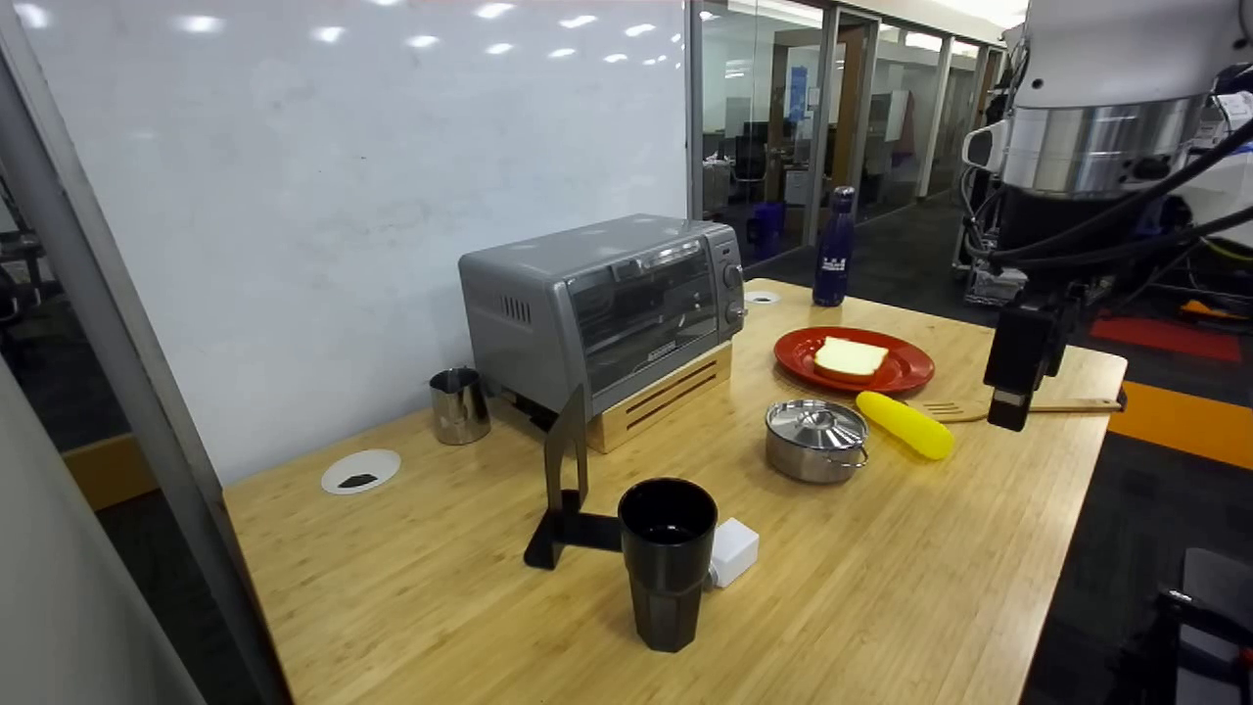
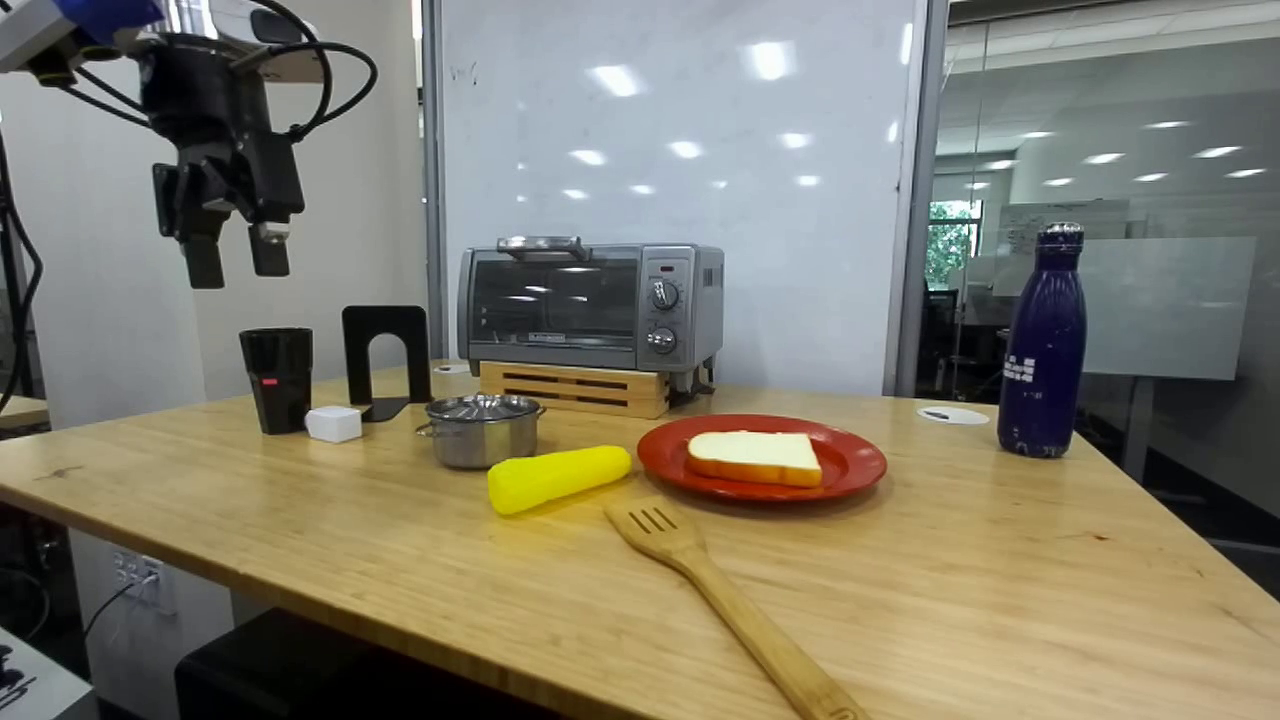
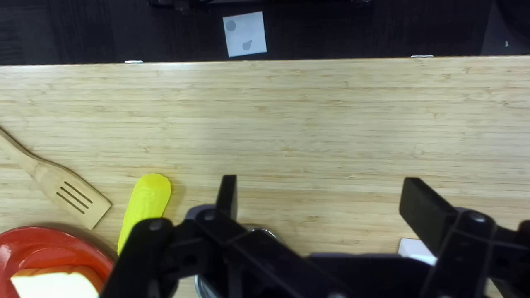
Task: Twist the bottom knob of the grey microwave oven.
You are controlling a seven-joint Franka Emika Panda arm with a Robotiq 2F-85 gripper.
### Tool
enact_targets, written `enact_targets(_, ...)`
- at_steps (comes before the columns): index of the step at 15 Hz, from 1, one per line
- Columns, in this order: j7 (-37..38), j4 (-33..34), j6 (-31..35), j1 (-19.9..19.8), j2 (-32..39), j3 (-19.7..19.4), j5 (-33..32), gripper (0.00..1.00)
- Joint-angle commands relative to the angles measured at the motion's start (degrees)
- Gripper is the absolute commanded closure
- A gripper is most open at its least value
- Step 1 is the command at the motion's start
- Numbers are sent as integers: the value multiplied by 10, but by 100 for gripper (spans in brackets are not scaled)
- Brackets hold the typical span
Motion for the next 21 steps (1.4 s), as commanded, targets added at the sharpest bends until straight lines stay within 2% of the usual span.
enact_targets(1,3,1,-1,7,1,-7,-4,0)
enact_targets(5,3,1,-1,7,1,-7,-4,0)
enact_targets(7,10,14,0,-15,1,-13,-27,0)
enact_targets(10,-19,49,8,-65,21,-79,-34,0)
enact_targets(14,-24,40,4,-48,12,-57,-41,0)
enact_targets(15,-14,39,5,-51,8,-57,-48,0)
enact_targets(16,-28,57,4,-59,15,-76,-57,0)
enact_targets(17,2,21,12,-31,-10,-47,-44,0)
enact_targets(19,-26,41,12,-54,-5,-82,-53,0)
enact_targets(21,-30,46,12,-57,-1,-85,-54,0)
